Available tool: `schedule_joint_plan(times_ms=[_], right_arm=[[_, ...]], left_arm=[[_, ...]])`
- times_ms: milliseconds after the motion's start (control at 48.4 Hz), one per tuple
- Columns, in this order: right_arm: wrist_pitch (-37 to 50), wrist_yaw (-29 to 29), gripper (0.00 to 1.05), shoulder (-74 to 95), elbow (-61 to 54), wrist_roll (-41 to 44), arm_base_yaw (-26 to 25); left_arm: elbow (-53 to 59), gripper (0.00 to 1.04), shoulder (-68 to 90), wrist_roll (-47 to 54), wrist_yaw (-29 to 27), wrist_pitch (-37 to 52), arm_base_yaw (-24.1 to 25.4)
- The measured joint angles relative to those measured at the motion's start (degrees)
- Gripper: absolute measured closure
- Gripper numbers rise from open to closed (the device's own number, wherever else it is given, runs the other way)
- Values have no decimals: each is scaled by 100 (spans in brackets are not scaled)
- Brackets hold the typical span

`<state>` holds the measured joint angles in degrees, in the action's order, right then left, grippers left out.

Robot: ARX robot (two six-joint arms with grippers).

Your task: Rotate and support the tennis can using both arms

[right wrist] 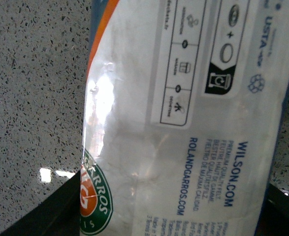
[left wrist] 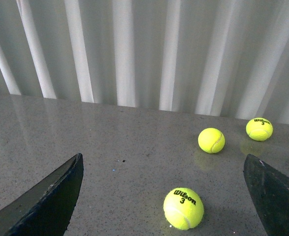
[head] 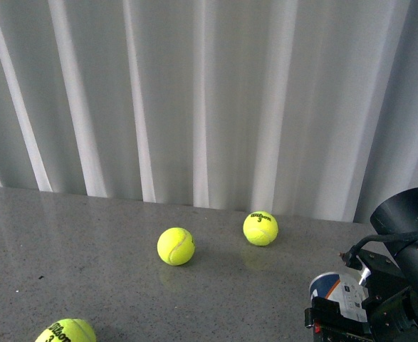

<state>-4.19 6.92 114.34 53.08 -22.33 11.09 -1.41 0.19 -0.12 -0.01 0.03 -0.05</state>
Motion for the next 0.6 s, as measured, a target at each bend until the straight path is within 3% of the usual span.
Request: schedule_joint_plan(times_ms=[145, 372, 475, 599], right_arm=[[68, -35, 51, -24, -61, 4, 22], [24, -107, 70, -330, -168, 470, 59], [4, -149, 78, -710, -223, 1113, 87], [118, -149, 85, -1405, -299, 2551, 109]], left_arm=[[0, 7, 0, 0, 0, 0, 0], [0, 7, 0, 0, 0, 0, 0], [0, 7, 0, 0, 0, 0, 0], [0, 7, 0, 0, 0, 0, 0]])
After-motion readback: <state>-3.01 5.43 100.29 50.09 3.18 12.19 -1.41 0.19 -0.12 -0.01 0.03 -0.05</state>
